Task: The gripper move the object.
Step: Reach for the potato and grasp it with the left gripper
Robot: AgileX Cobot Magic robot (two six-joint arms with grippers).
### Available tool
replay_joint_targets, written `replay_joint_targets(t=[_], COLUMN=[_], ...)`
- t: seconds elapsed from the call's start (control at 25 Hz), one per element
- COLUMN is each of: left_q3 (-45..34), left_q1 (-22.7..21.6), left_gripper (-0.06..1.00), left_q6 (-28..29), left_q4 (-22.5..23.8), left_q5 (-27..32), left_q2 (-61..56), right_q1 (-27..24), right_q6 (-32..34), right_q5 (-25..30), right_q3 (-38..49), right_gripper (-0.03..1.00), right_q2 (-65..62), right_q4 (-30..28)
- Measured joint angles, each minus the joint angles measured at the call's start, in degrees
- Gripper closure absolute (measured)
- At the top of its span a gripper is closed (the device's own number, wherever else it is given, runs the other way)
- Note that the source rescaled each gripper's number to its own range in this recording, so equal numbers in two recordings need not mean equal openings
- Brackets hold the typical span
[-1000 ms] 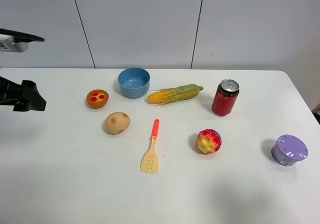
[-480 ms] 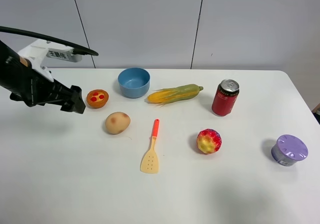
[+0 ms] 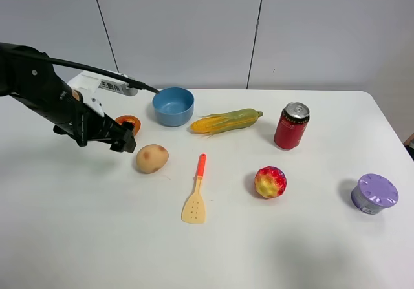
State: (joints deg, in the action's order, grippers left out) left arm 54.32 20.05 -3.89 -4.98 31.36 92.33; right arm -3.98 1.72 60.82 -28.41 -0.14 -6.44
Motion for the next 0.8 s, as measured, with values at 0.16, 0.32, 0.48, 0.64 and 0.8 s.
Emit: replay_joint_targets(t=[0.16, 0.32, 0.48, 0.64, 0.8], left_q3=[3.5, 7.09, 7.67, 7.67, 7.67], left_q1=[1.27, 2.4, 2.97, 3.08, 3.1], left_gripper=[-0.06, -0.06, -0.06, -0.06, -0.06], left_q6=[0.0, 0.0, 0.0, 0.0, 0.0], left_q4=[-0.22, -0.58, -0.96, -1.27, -1.46], left_q5=[0.66, 1.68, 1.53, 1.53, 0.47], left_q2=[2.99, 6.39, 9.36, 11.99, 13.08], right_q1=[0.0, 0.0, 0.0, 0.0, 0.0], right_q6=[0.0, 0.0, 0.0, 0.0, 0.0], right_q5=[0.0, 0.0, 0.0, 0.0, 0.0], right_q3=[0.0, 0.0, 0.0, 0.0, 0.0], right_gripper=[-0.03, -0.03, -0.03, -0.03, -0.03], right_q2=[0.0, 0.0, 0.0, 0.0, 0.0], right_q4=[0.0, 0.0, 0.0, 0.0, 0.0])
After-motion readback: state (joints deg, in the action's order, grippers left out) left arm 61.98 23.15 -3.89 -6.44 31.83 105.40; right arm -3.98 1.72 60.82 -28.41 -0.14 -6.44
